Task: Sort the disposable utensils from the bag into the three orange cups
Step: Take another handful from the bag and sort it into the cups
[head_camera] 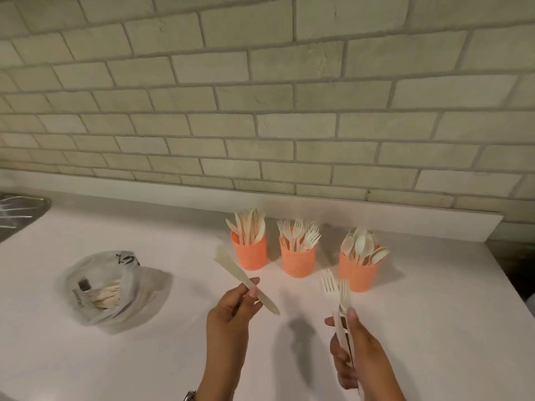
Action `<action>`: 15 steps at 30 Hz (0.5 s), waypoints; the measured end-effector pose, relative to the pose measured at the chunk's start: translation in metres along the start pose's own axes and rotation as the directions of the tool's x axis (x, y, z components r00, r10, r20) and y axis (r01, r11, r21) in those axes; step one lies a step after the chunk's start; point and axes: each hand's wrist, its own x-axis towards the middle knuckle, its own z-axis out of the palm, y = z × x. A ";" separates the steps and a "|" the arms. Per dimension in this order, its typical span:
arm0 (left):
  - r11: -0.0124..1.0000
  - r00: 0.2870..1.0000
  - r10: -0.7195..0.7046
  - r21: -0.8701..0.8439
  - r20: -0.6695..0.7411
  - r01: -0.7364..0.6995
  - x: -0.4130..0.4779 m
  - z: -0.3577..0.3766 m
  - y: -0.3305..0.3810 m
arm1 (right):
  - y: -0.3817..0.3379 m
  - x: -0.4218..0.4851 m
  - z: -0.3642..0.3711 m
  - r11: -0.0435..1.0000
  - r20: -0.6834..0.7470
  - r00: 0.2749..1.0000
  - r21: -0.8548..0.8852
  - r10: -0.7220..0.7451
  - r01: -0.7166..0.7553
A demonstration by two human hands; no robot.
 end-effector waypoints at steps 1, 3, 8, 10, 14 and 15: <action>1.000 1.000 0.016 0.019 -0.003 -0.015 0.010 -0.005 0.003 | 0.004 0.005 0.001 0.996 0.032 0.998 0.062 0.059 -0.061; 0.996 0.998 0.053 0.072 -0.032 -0.051 0.035 -0.013 0.009 | 0.007 0.014 0.005 0.981 0.088 0.987 0.126 0.136 -0.146; 0.942 0.973 0.212 0.285 -0.088 -0.180 0.117 -0.024 0.024 | 0.006 0.031 0.034 0.974 0.142 0.989 0.224 -0.050 0.017; 0.911 0.969 0.239 0.359 -0.057 -0.203 0.152 -0.024 0.021 | 0.012 0.034 0.045 0.961 0.157 0.983 0.271 -0.101 0.055; 0.833 0.978 0.189 0.514 0.084 -0.205 0.209 -0.018 -0.002 | 0.029 0.044 0.071 0.945 0.056 0.985 0.298 -0.161 0.138; 0.803 0.980 0.149 0.562 0.131 -0.197 0.218 -0.018 -0.010 | 0.033 0.046 0.078 0.946 0.023 0.985 0.285 -0.170 0.157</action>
